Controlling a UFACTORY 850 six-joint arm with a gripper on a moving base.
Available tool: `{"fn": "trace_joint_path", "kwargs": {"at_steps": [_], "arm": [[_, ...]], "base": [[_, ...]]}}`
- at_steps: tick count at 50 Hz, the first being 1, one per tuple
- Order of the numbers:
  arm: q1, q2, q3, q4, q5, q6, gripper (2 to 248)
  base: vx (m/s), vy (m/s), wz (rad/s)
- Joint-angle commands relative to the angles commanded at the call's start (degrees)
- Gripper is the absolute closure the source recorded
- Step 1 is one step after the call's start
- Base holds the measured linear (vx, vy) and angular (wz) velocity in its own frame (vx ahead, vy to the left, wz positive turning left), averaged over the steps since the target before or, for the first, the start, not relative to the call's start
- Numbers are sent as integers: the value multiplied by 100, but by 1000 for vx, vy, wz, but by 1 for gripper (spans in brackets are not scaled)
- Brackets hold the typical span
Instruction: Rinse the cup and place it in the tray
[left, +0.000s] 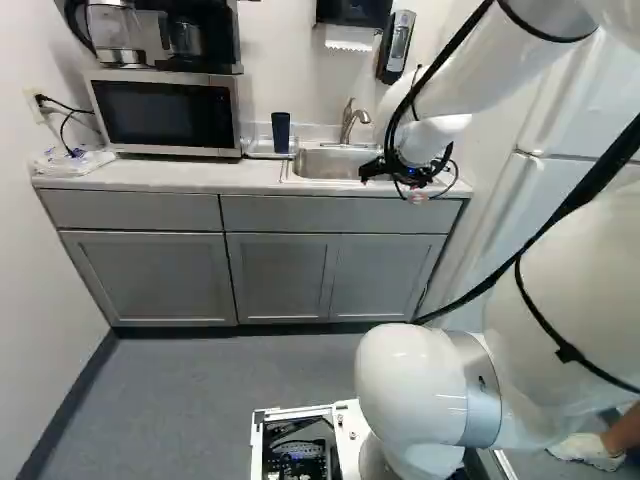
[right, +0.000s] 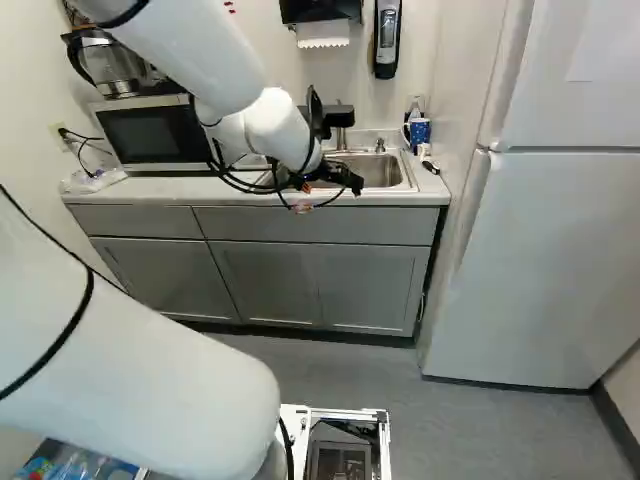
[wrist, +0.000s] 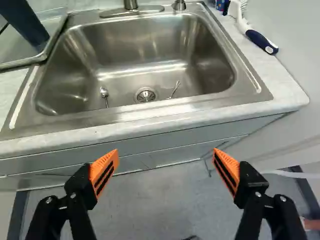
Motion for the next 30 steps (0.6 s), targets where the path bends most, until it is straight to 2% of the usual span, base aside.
{"fn": "trace_joint_path", "kwargs": {"at_steps": [30], "arm": [[484,88,1202,-51,1972,60,3]], "base": [[0,0,0]]}}
